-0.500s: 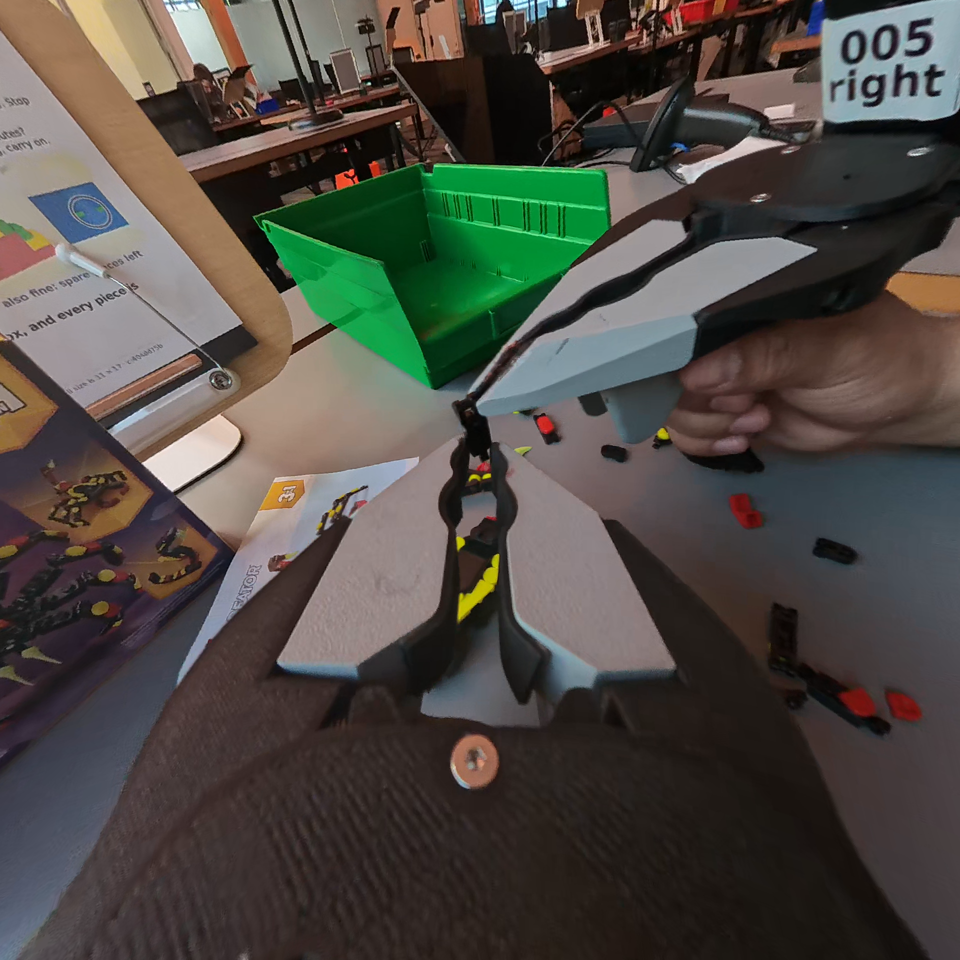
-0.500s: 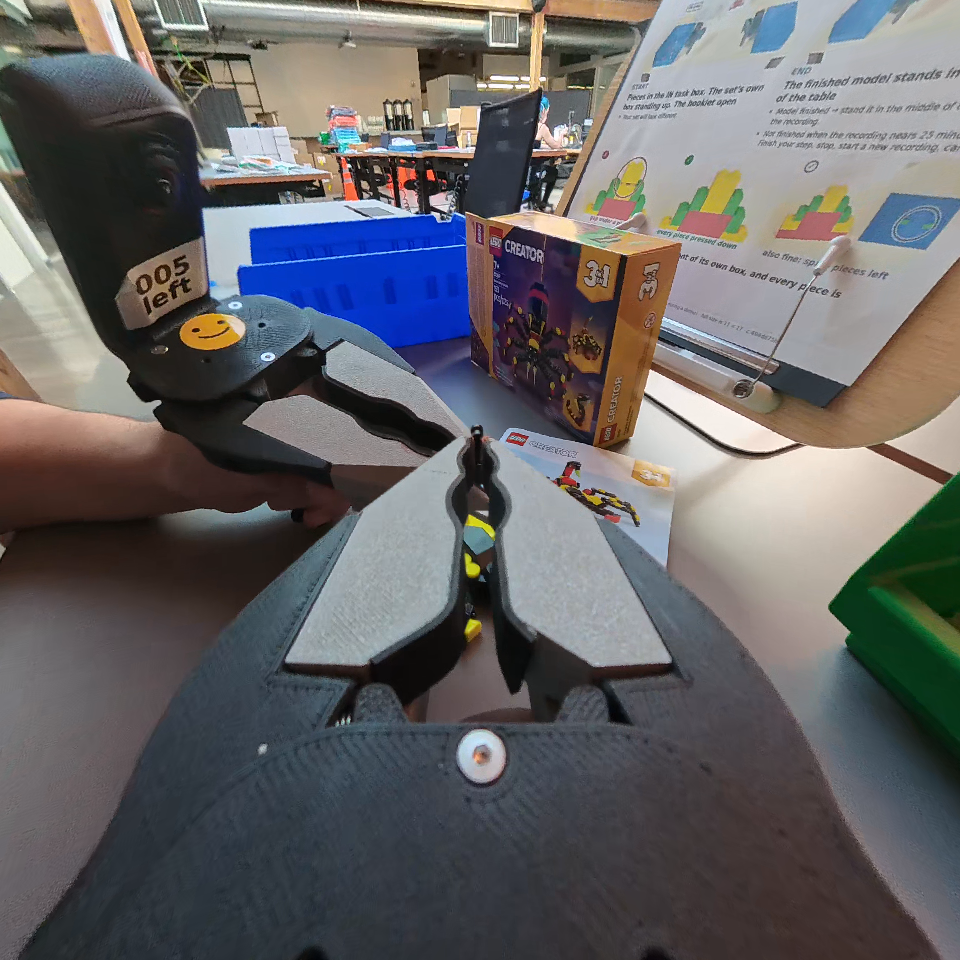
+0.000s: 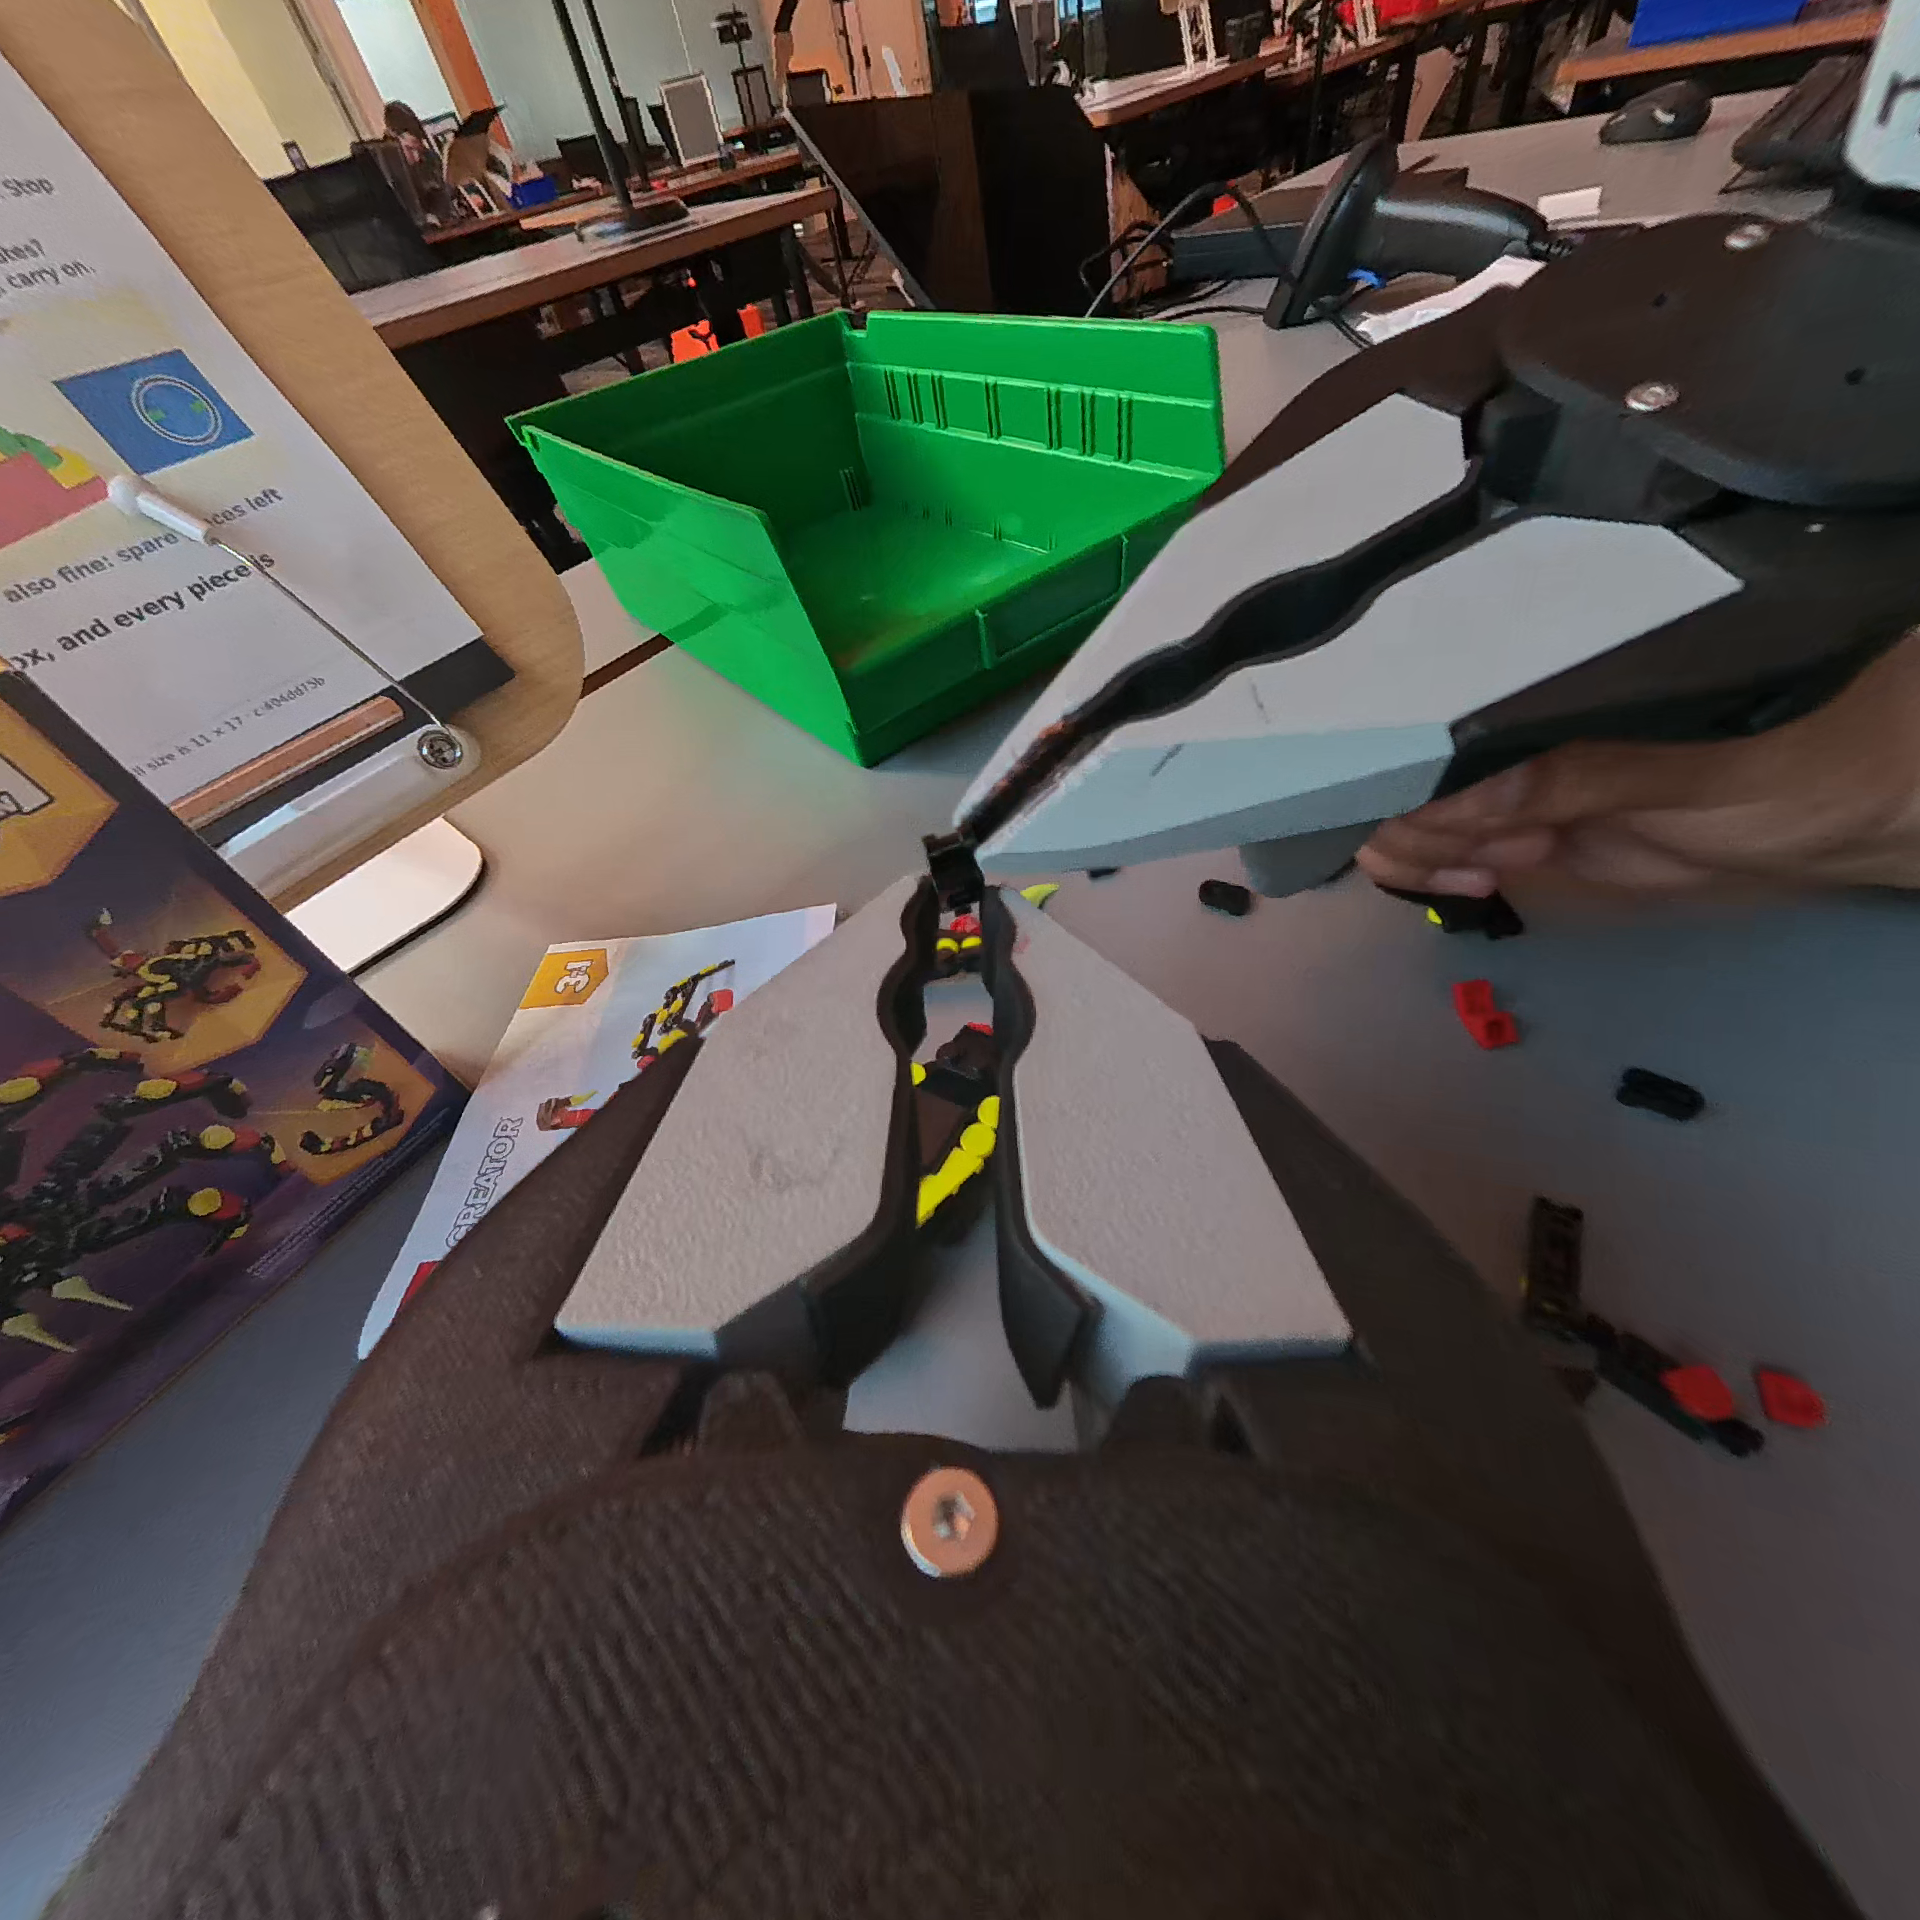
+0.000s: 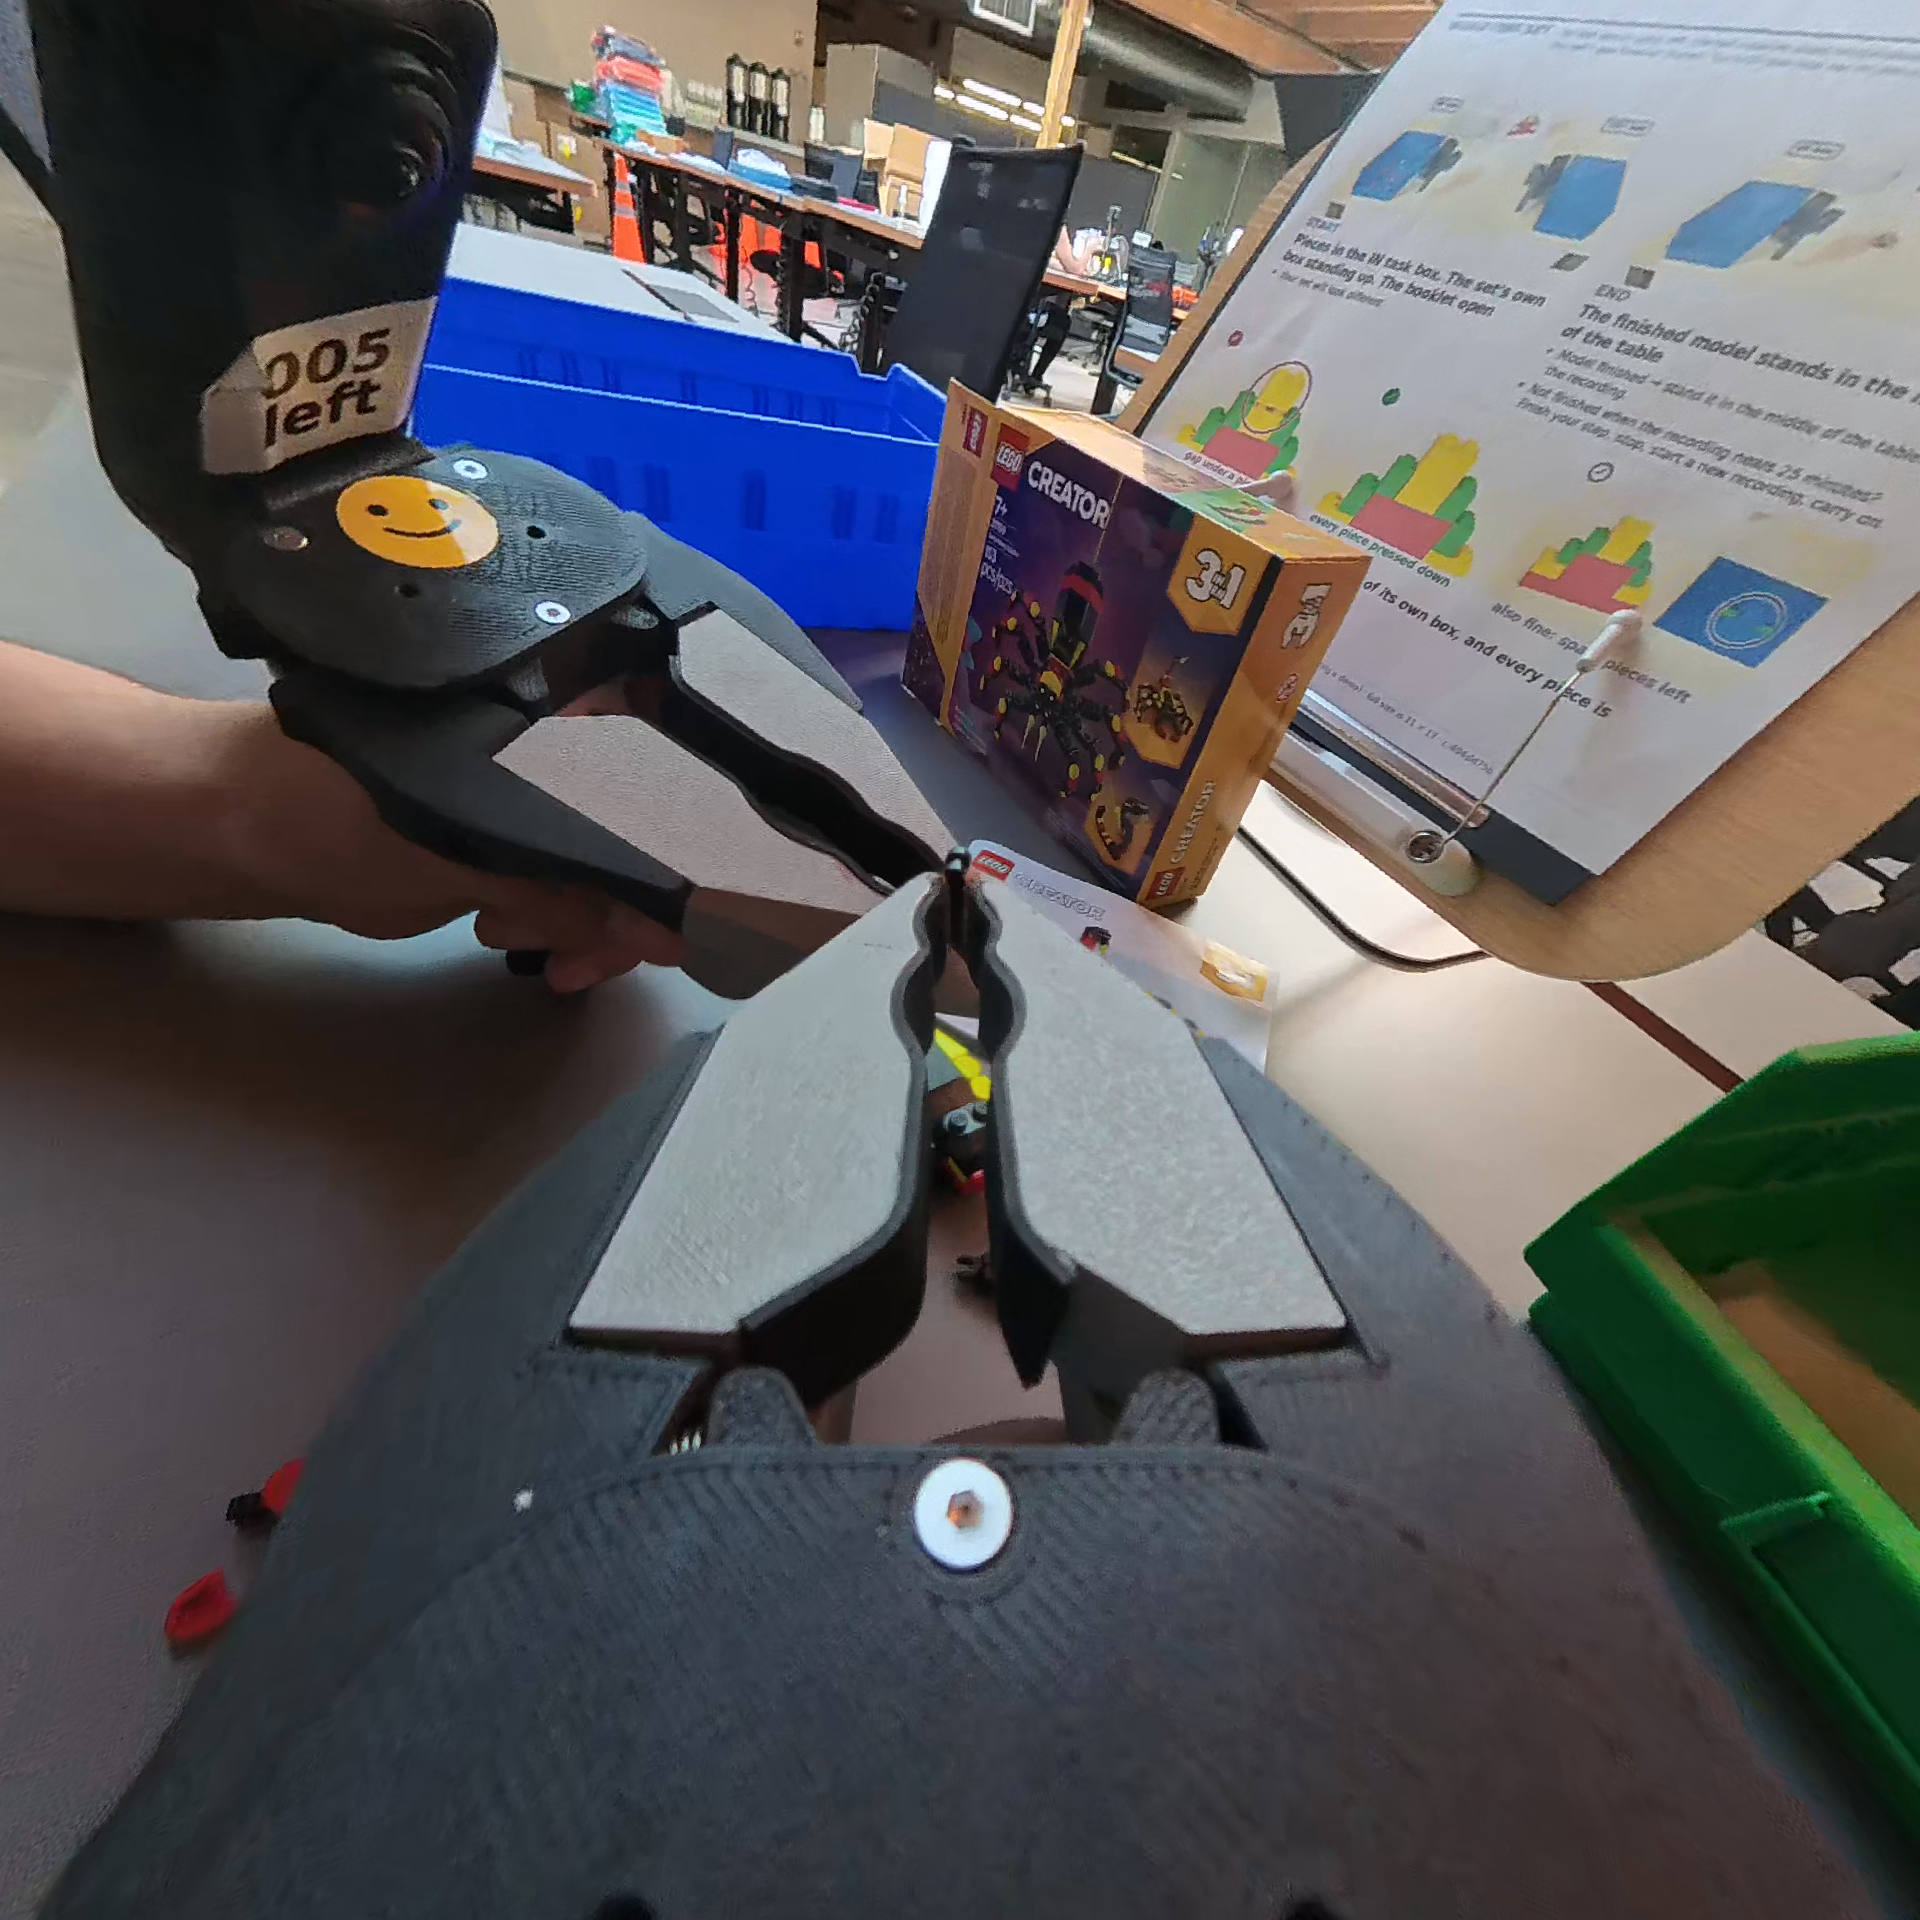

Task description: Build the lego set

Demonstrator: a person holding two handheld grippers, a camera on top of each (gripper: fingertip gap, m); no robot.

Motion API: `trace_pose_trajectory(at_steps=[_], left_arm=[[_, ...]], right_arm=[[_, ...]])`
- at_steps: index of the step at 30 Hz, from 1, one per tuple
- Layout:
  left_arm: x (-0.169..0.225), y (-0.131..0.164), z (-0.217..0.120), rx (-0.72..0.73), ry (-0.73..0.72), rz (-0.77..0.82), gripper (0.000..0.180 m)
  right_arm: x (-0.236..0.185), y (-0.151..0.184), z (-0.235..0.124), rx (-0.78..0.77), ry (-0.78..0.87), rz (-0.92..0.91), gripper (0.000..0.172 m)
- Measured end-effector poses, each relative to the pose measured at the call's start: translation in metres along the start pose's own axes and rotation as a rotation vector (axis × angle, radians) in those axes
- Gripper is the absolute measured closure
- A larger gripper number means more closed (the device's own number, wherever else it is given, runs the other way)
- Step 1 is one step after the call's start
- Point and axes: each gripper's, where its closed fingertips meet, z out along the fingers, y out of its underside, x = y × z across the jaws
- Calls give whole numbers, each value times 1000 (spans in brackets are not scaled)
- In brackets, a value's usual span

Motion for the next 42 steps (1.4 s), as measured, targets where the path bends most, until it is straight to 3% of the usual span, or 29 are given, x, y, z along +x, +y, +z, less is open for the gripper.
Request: trace_pose_trajectory(at_steps=[6, 11, 15, 23, 30, 36, 39, 42], left_arm=[[-2, -6, -4, -9, -75, 173, 176], [-1, -5, -4, -17, -70, 184, 176], [1, -1, -2, -33, -68, 213, 176], [0, -4, 0, 0, -112, 216, 173], [-2, -4, 1, -4, -136, 210, 168], [-5, -7, -3, -3, -148, 229, 176], [-5, -24, -12, 68, -238, 342, 176], [2, -50, -26, 182, -318, 490, 176]], right_arm=[[1, -6, -3, 56, -42, 93, 166], [-4, -7, -2, 80, -70, 89, 161], [-2, -2, 1, 47, -73, 117, 167], [13, 1, 0, 83, -71, 371, 171], [10, 5, 4, 42, -18, 240, 171], [7, -1, 3, 44, 22, 123, 170], [5, -19, -3, 128, -63, 309, 170], [4, -43, -16, 306, -364, 877, 170]])
